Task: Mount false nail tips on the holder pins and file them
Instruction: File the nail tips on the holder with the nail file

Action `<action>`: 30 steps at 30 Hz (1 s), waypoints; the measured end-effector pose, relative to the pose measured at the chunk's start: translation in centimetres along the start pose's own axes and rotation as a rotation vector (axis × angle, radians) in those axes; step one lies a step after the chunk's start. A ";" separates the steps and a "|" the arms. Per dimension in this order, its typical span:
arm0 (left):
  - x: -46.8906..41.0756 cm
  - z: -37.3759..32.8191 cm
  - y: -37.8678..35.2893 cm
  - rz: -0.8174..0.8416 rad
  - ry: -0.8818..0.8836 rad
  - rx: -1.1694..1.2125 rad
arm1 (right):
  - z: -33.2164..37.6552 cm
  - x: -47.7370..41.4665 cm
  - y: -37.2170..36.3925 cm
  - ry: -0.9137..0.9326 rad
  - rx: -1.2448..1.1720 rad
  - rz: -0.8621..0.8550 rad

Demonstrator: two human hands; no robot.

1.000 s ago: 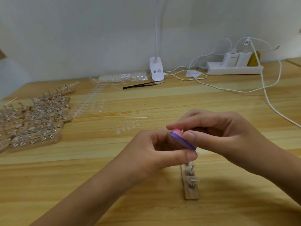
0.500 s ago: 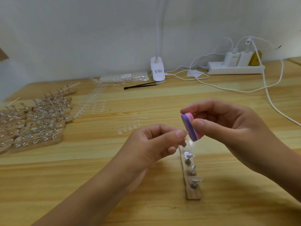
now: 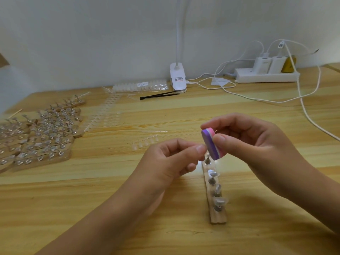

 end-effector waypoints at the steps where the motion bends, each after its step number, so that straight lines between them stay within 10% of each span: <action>1: 0.0 0.1 -0.2 0.018 0.003 -0.011 | 0.0 -0.1 0.1 0.007 -0.017 -0.019; 13: -0.3 0.7 -0.2 0.037 0.090 0.061 | 0.1 -0.8 1.0 0.098 0.096 -0.070; 20: -0.7 0.6 0.0 0.100 0.168 0.220 | -3.9 -2.4 6.5 0.022 1.147 0.102; 30: -0.8 0.7 0.3 0.157 0.168 0.218 | -0.6 -0.9 2.0 0.197 0.494 0.179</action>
Point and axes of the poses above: each hand's wrist, its own x-axis away from the middle knuckle, its own y-axis out of the back of the hand, z = x × y, the point moved 2 cm from there along -x, towards the middle knuckle, and after that the axes turned 4 degrees about x, right-handed, at the moved point
